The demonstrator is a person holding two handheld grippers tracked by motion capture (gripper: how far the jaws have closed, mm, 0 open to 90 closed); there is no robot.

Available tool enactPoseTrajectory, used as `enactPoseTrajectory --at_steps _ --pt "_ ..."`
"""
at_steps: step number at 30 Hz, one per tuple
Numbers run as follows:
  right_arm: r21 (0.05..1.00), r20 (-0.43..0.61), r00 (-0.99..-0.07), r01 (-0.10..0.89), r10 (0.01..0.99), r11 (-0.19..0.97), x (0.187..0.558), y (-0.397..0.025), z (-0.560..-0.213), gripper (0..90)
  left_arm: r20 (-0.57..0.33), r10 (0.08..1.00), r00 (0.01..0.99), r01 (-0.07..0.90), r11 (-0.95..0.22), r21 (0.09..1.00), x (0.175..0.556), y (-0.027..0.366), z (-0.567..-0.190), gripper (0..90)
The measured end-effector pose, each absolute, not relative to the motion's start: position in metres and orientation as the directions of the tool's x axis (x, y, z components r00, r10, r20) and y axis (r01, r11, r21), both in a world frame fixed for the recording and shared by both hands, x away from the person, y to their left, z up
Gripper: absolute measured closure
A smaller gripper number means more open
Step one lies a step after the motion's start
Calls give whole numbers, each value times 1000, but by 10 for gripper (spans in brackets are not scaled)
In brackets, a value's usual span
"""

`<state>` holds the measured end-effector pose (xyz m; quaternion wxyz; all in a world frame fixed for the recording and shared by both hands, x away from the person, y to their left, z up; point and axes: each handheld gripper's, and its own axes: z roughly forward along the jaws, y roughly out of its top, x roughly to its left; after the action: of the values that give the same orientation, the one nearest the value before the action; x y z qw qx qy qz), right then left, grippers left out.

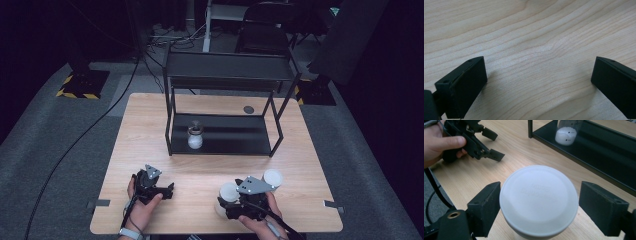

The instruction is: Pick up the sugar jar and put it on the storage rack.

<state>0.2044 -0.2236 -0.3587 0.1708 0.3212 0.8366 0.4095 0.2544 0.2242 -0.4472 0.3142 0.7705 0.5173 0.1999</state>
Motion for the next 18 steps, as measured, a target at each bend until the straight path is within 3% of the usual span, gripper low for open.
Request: enactPoseTrajectory --at_steps 9,18 --pt "765 -27 -754 408 656 499 212 -219 -363 335 -17 923 385 671 -267 692 254 224 -447 3" --pt "759 -29 -765 402 643 512 216 -217 -360 342 -17 923 386 671 -268 691 254 224 -447 3"
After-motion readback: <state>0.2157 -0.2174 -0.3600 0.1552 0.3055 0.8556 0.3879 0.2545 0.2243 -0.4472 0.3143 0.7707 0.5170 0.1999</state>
